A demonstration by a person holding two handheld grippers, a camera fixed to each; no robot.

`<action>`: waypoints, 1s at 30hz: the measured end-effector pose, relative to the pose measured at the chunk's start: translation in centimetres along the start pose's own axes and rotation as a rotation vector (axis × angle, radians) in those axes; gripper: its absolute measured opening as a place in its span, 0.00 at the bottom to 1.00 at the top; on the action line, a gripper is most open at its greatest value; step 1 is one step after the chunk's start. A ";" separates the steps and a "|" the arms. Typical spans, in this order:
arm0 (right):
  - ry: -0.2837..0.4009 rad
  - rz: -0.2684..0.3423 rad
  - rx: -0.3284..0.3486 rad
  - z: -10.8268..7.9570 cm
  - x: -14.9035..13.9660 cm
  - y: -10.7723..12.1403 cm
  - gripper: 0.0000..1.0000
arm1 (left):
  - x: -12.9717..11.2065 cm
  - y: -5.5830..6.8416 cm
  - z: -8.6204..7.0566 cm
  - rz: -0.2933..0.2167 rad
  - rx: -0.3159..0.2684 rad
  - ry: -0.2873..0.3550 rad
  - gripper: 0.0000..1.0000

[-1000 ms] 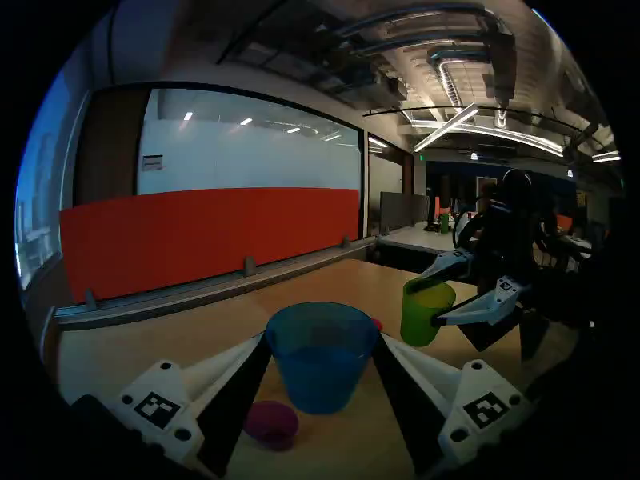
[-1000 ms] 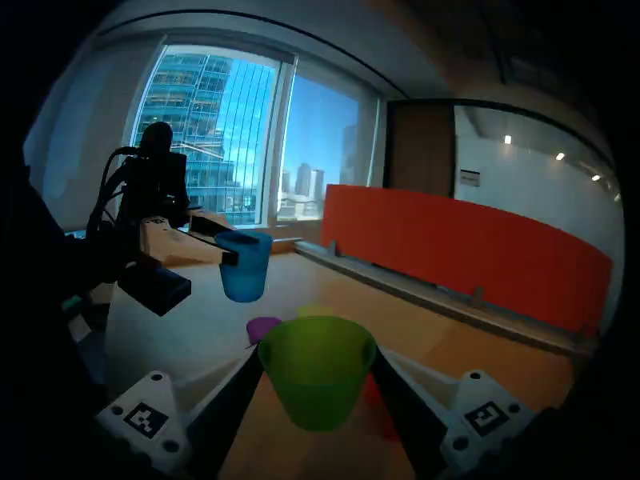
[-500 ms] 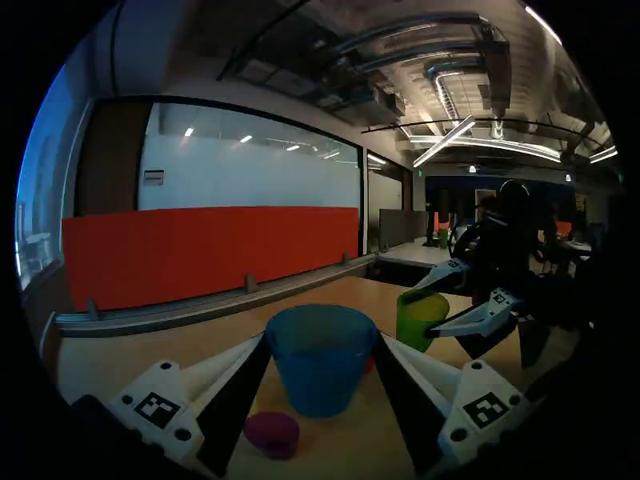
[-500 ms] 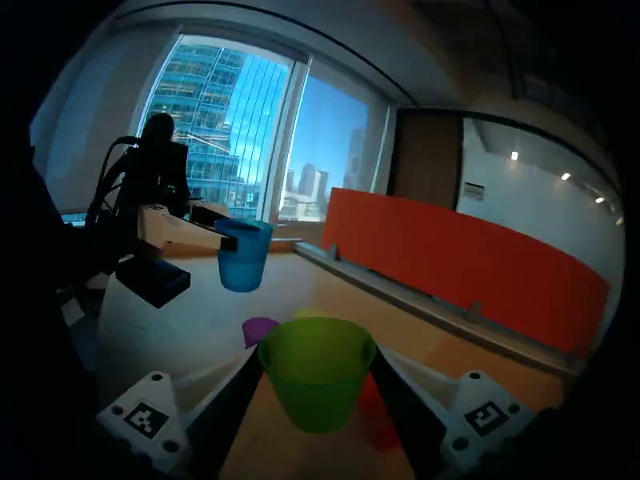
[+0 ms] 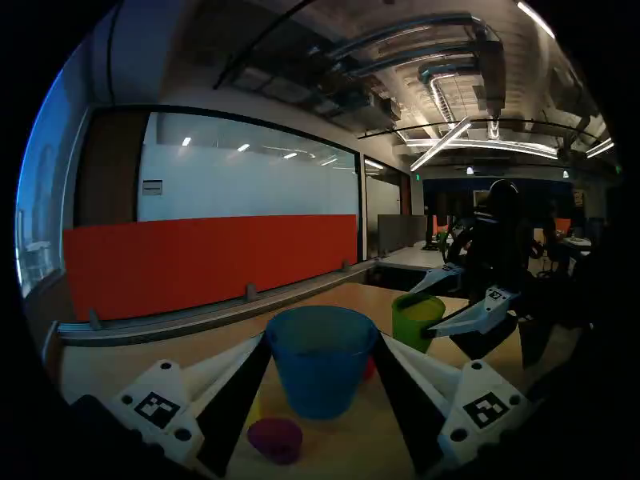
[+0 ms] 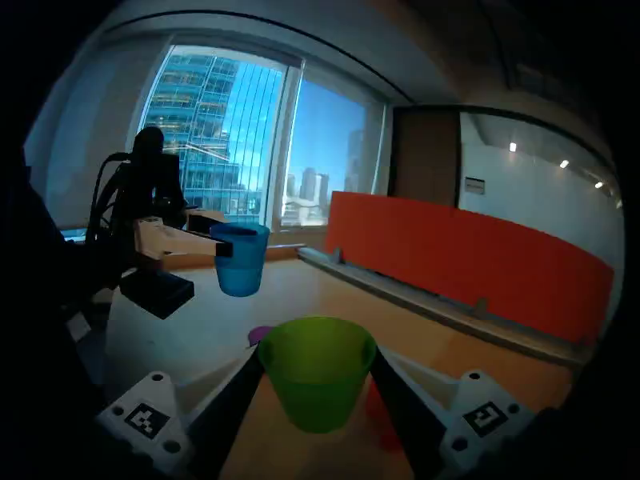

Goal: Pour water

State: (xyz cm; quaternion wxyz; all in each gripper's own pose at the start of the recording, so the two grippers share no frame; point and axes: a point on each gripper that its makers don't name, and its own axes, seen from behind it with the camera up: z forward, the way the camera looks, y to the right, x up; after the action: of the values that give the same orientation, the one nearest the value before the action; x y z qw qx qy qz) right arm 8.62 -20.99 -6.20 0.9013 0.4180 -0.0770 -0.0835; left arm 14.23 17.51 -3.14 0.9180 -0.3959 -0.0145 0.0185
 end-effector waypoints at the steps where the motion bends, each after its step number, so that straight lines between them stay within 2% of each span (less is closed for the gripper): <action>1: 0.005 0.016 0.010 0.0 0.2 -0.2 0.92 | 0.1 0.0 0.0 0.003 -0.001 0.002 0.87; 5: 0.030 0.068 0.040 0.1 1.1 -0.5 0.92 | 0.4 0.1 0.0 0.021 -0.003 0.008 0.87; 8: 0.042 0.076 0.044 0.1 1.6 -0.4 0.92 | 0.7 0.1 0.1 0.031 0.001 0.011 0.87; 20: 0.044 0.067 0.077 0.1 2.1 -1.4 0.92 | 1.4 0.0 0.2 0.059 0.004 0.020 0.87; 30: 0.050 0.049 0.101 0.7 2.5 -2.2 0.92 | 2.6 0.2 0.2 0.128 0.015 0.027 0.87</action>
State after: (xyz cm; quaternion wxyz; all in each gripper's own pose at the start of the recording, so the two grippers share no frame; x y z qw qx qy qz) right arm 10.76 -23.50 -7.28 0.8825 0.4629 -0.0690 -0.0469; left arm 16.79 17.95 -3.14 0.9181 -0.3891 0.0233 0.0719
